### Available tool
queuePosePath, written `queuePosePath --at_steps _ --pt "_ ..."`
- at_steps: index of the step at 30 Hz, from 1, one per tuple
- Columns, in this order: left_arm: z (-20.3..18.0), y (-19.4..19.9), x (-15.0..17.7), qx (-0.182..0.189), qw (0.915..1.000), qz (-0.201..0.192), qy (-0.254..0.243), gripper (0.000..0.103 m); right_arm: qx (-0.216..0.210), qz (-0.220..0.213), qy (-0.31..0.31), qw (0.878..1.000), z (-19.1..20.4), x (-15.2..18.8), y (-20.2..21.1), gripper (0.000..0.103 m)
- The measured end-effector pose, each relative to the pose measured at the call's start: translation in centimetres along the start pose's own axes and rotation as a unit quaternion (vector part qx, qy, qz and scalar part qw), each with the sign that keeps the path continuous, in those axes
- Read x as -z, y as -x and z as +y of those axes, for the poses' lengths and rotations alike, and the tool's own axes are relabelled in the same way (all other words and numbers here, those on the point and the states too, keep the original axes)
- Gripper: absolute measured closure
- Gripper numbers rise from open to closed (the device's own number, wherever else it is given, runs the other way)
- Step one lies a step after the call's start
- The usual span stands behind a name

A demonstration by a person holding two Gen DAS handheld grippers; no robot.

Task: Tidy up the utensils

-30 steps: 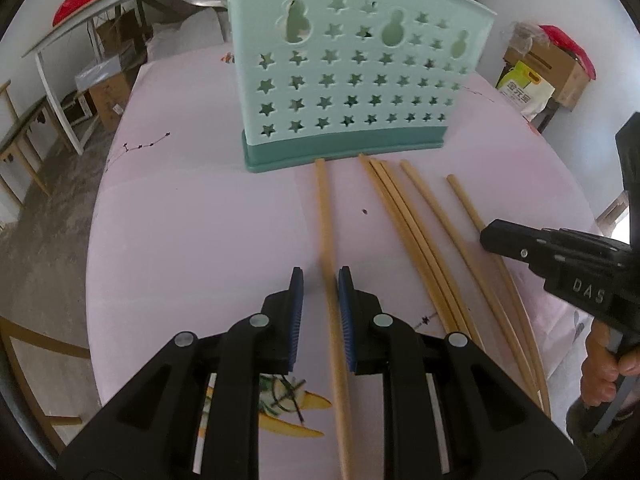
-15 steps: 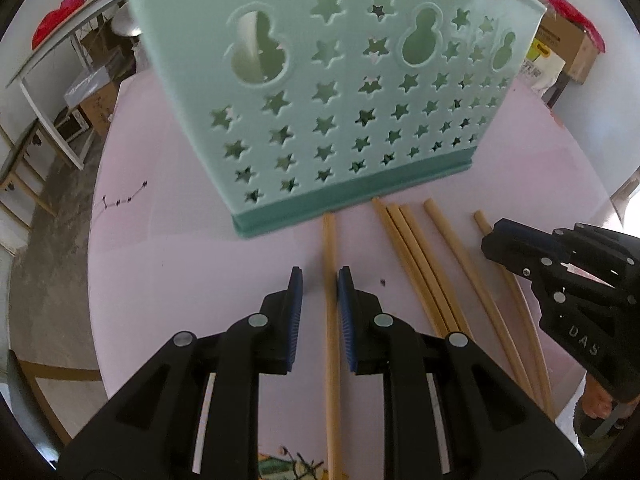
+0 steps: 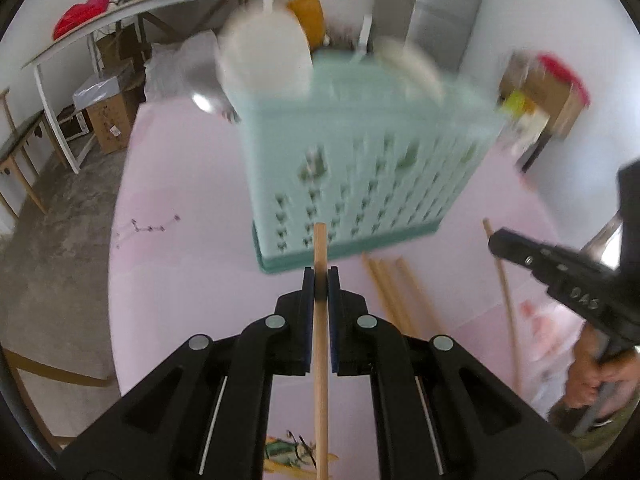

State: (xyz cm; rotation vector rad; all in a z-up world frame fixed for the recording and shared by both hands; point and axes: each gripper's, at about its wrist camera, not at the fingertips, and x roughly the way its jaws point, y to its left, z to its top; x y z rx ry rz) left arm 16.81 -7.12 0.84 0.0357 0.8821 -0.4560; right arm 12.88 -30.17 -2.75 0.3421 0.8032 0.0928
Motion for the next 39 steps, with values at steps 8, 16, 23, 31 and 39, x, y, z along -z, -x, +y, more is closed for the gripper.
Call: queuePosePath --at_steps 8,16,23,31,39 --pt "2.3 8.9 -3.0 0.064 0.9898 -0.111 0.062 0.098 -0.009 -0.06 0.004 0.998 0.3 -1.0 4.7 0.096" --pt "1.5 14.5 -7.2 0.082 0.9722 -0.21 0.062 0.098 -0.013 -0.068 0.005 0.998 0.7 -0.9 5.8 0.096" --pt "1.4 17.3 -10.5 0.081 0.9577 -0.269 0.064 0.098 -0.017 -0.067 0.005 0.998 0.8 -0.8 5.8 0.096" --pt "1.2 16.6 -12.5 0.082 0.9514 -0.286 0.078 0.098 -0.019 -0.066 0.007 0.998 0.8 -0.9 5.7 0.096" --pt "0.9 14.9 -13.3 0.055 0.9523 -0.291 0.072 0.098 -0.023 -0.065 0.007 0.998 0.7 -1.0 5.5 0.096"
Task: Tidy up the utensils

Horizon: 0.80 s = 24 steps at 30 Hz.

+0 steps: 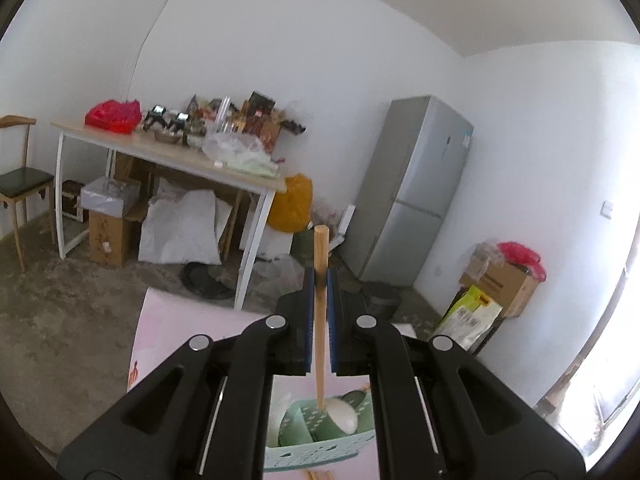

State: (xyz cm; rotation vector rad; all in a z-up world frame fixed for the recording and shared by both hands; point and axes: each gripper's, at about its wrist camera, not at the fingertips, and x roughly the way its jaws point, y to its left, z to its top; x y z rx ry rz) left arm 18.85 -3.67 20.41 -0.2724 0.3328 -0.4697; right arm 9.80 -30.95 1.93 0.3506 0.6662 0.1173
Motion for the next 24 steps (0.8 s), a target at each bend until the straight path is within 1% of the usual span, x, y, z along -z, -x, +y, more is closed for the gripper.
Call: queuePosePath --at_steps 3,7,11,13,14,15,17,20,22,24 --pt "0.6 -1.5 1.6 -0.007 0.9997 0.021 0.006 0.098 0.002 0.001 0.0 1.0 -0.1 0.0 0.0 0.096" --pt "1.7 -3.3 4.0 0.001 0.9983 0.05 0.028 0.098 0.004 0.002 0.0 1.0 -0.2 0.0 0.0 0.096" --pt "2.0 -4.2 5.8 0.002 0.9972 0.072 0.02 0.098 0.008 -0.004 0.001 1.0 -0.1 -0.1 0.3 0.096" --pt "2.0 -3.9 6.3 0.002 0.997 0.077 0.013 0.087 0.011 -0.012 0.001 1.0 -0.1 -0.2 0.7 0.096" --pt "2.0 -3.5 6.5 0.0 0.9972 0.074 0.008 0.077 0.012 -0.014 0.002 1.0 -0.2 -0.2 0.8 0.096" --pt "2.0 -3.1 6.6 -0.003 0.9975 0.071 0.003 0.072 0.013 -0.018 0.002 1.0 -0.2 -0.3 1.1 0.096" --pt "2.0 -2.4 6.9 -0.006 0.9975 0.07 -0.005 0.07 0.015 -0.025 0.006 1.0 -0.1 -0.5 1.6 0.096" --pt "2.3 -0.7 7.6 -0.014 0.9978 0.063 -0.014 0.059 0.018 -0.043 0.018 0.999 0.4 -1.1 2.8 0.096" --pt "2.5 0.8 8.2 -0.019 0.998 0.055 -0.023 0.056 0.02 -0.061 0.03 0.998 0.9 -1.8 3.9 0.096" --pt "2.9 2.1 9.0 -0.023 0.998 0.052 -0.026 0.049 0.019 -0.083 0.044 0.995 1.5 -2.6 5.2 0.096"
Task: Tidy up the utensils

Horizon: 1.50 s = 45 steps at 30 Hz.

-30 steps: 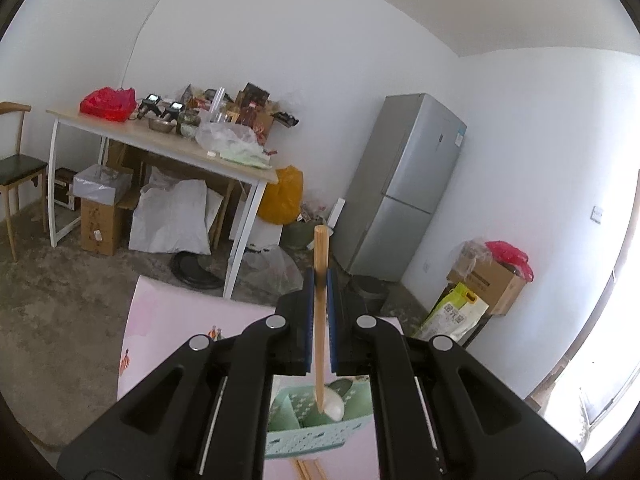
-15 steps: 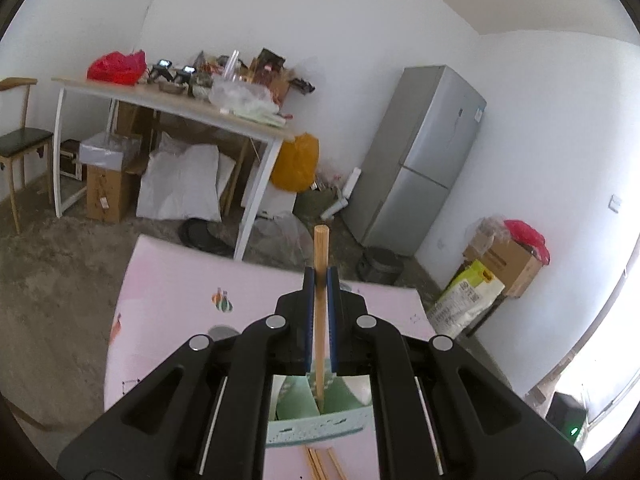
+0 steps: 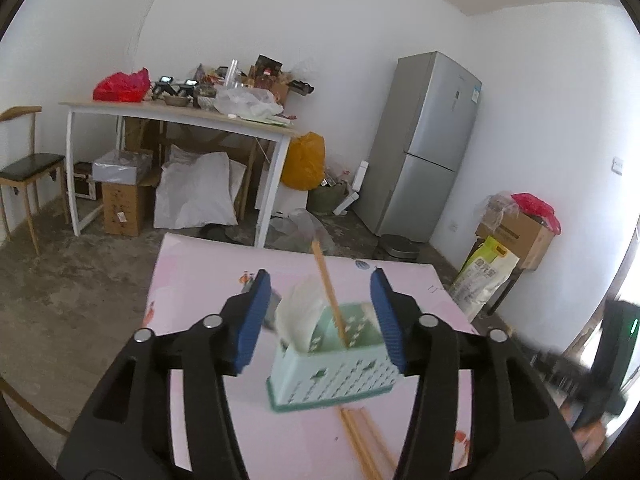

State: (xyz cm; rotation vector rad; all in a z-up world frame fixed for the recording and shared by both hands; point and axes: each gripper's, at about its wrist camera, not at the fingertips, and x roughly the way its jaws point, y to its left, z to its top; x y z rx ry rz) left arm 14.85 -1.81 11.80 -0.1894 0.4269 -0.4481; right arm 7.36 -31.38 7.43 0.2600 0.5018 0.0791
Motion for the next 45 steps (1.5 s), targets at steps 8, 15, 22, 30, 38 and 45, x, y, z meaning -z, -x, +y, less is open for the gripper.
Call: queuePosePath --at_steps 8,15,22,30,38,45 --pt "1.6 1.4 6.1 -0.022 0.9979 0.059 -0.017 0.04 -0.056 -0.084 0.066 0.993 4.2 -5.3 2.7 0.097" --pt "3.2 1.1 10.6 -0.033 0.9935 0.108 0.011 0.04 -0.094 -0.125 0.132 0.979 9.6 -9.8 2.0 0.097" --pt "4.3 1.4 11.4 -0.047 0.9926 0.11 0.02 0.04 -0.098 -0.132 0.16 0.973 12.4 -12.0 -0.8 0.097" --pt "5.1 0.8 11.8 -0.046 0.991 0.121 0.033 0.04 -0.095 -0.126 0.199 0.967 14.4 -12.0 -3.9 0.097" --pt "5.4 0.6 12.1 -0.046 0.9903 0.125 0.039 0.039 -0.113 -0.151 0.212 0.959 15.1 -12.5 -2.9 0.097" --pt "5.8 0.6 12.1 -0.052 0.9903 0.122 0.041 0.039 -0.108 -0.148 0.241 0.953 16.3 -12.1 -3.7 0.097"
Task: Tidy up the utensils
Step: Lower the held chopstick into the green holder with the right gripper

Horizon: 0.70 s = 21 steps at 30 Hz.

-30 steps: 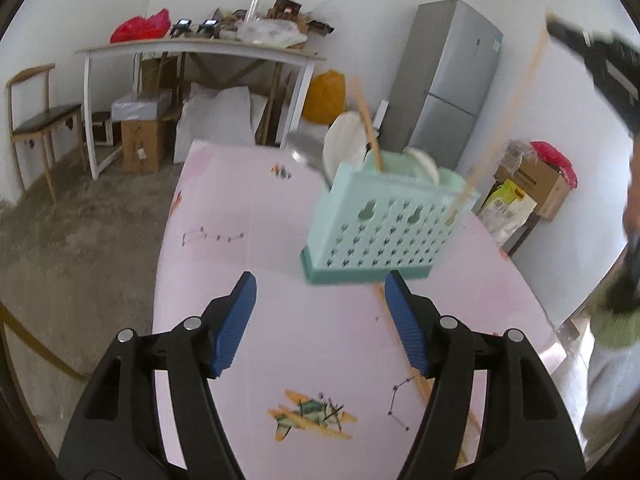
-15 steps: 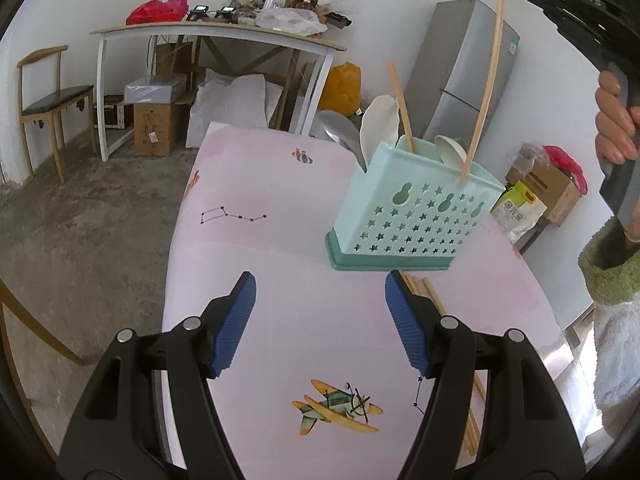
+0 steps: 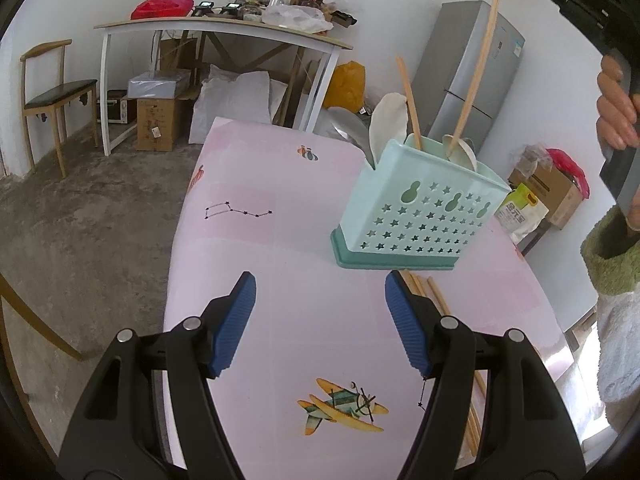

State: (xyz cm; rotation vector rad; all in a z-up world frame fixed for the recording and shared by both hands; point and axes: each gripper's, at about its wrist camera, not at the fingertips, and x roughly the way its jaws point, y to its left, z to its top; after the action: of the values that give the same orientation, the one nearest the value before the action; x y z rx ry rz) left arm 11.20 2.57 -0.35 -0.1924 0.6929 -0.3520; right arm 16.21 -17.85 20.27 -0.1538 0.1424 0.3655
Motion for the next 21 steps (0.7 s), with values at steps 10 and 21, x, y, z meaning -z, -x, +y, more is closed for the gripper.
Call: queuePosePath --at_steps 10,21 --pt "0.7 0.0 0.1 -0.008 1.0 -0.001 0.006 0.039 0.006 0.059 0.02 0.998 -0.3 4.1 -1.7 0.097" --pt "0.8 0.0 0.1 -0.009 0.9999 0.003 0.005 0.039 0.02 0.139 -0.043 0.989 -3.4 9.9 0.0 0.076"
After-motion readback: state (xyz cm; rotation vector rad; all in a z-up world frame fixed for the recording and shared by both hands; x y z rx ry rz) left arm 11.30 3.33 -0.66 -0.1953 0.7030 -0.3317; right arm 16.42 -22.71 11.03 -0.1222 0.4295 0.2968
